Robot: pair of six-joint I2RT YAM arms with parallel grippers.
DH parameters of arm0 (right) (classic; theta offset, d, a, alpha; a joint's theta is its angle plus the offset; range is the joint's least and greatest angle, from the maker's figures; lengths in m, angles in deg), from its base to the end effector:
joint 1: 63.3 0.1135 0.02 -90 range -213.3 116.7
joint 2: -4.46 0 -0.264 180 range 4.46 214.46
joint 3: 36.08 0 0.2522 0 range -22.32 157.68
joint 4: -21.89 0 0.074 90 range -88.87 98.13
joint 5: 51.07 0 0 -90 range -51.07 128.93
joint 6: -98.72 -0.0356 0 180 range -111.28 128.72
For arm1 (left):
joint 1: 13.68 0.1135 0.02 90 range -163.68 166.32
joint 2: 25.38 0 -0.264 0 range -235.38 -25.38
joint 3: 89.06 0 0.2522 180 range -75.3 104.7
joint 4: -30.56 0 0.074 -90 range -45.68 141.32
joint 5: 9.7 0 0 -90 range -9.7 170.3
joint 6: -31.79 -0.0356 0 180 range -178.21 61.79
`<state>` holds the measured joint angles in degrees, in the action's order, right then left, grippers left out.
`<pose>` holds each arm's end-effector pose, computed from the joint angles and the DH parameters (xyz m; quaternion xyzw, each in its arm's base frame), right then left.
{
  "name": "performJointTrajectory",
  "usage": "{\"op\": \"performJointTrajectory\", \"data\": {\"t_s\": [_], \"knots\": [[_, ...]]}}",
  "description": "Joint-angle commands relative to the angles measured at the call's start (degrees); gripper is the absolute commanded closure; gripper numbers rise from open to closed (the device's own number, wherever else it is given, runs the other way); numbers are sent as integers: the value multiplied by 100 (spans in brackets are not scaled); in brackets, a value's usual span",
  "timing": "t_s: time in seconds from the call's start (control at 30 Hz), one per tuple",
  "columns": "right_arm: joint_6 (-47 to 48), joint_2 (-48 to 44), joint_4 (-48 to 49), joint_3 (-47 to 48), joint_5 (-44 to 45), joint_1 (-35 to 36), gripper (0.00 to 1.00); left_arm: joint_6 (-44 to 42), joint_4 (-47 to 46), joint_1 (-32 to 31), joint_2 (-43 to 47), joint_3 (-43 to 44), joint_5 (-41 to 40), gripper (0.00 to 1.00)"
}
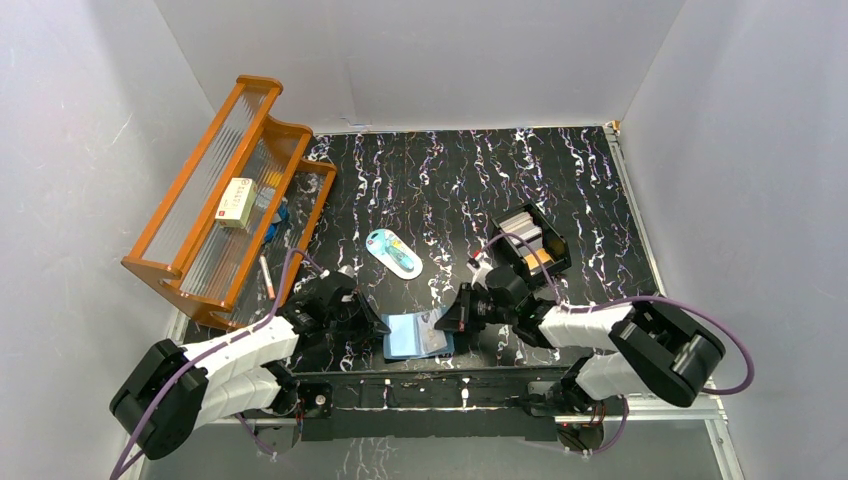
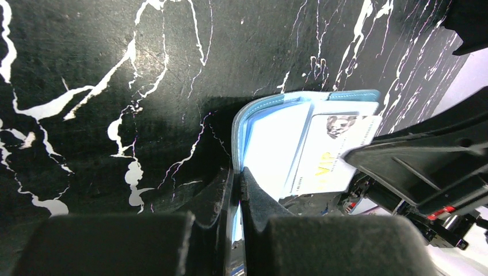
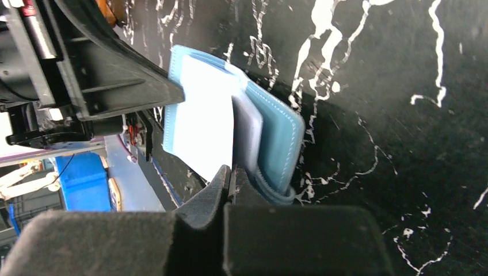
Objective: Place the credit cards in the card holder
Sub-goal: Insert the credit card into the card holder.
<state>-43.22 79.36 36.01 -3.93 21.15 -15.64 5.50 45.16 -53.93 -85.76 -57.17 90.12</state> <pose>0.1476 0.1782 0.1455 -0.0471 0.8520 0.4709 0.2239 0.1417 -0.1279 0.1482 -0.1525 0.9018 -0.3608 0.1824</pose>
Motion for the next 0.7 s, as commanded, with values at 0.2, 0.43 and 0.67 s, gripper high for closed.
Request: {"op": "performJointTrajectory", "data": {"t_s": [0.2,0.43,0.67], "knots": [[-487,546,1460,-399,-248,15,100,-68,155,6,4,-173,-124,99],[-601,668,1704,-433,-309,15,100,-38,94,-2,8,-210,-113,100],[-755,1018,2175,-439,-490,15,100,0,40,-47,-30,-209,-117,100]]}}
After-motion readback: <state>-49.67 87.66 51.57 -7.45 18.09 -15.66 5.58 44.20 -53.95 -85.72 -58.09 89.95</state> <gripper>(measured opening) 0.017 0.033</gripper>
